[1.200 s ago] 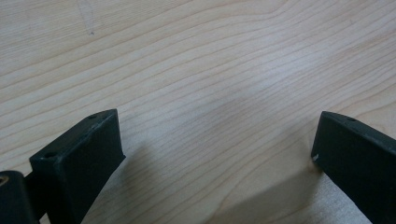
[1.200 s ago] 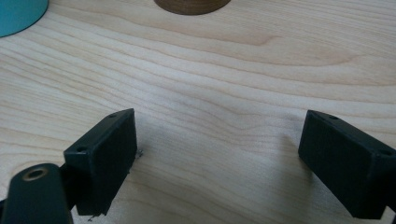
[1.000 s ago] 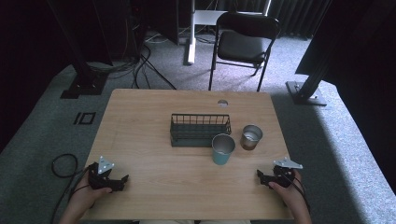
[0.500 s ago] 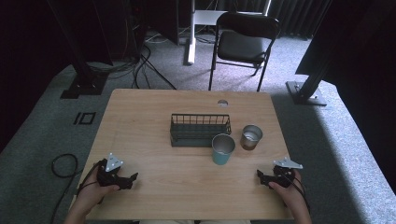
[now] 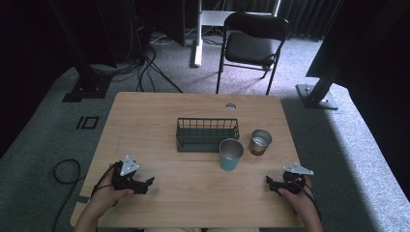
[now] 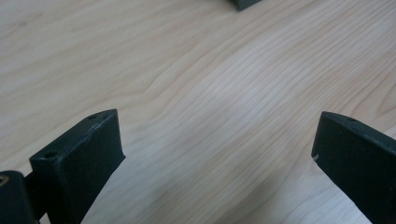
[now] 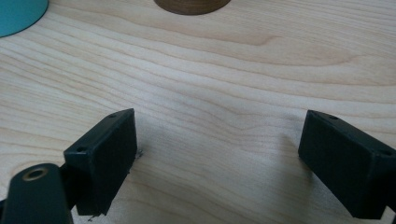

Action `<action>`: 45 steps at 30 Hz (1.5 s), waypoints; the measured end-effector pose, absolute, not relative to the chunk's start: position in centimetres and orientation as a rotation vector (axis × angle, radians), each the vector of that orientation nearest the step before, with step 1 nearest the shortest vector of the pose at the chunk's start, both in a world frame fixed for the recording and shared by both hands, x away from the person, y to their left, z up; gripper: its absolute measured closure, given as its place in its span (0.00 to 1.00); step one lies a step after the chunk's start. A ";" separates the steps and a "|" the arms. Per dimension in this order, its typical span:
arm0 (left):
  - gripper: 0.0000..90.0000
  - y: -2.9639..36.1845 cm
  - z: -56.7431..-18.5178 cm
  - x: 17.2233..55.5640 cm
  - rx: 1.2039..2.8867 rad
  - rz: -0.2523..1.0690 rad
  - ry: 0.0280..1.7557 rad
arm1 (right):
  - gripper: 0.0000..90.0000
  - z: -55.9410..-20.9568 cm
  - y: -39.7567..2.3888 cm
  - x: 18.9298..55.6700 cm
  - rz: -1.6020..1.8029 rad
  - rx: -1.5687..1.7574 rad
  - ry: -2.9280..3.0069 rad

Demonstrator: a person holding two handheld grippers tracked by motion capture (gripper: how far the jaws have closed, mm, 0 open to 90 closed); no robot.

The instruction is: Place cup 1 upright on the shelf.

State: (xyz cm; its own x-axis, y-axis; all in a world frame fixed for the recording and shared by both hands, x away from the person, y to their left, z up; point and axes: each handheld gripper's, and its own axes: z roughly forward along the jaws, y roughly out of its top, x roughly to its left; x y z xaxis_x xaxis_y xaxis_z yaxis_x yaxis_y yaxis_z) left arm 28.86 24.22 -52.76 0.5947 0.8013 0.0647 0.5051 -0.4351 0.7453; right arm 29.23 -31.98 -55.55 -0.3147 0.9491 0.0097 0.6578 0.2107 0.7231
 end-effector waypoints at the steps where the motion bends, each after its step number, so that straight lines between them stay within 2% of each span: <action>1: 0.03 24.0 -52.7 28.9 2.114 0.540 1.024 | 0.12 -55.6 -32.0 29.2 0.886 1.488 2.052; 45: 0.03 13.9 -50.9 30.8 2.144 0.410 0.689 | 0.12 -55.6 -32.0 29.2 0.887 1.488 2.051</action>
State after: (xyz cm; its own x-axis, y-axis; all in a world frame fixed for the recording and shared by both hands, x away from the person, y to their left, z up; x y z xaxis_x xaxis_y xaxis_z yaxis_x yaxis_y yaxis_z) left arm 30.78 13.93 -50.88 0.7965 0.6025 0.0512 0.3328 -0.5075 0.7948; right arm 29.22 -31.98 -55.55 -0.3146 0.9492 0.0105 0.6579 0.2100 0.7232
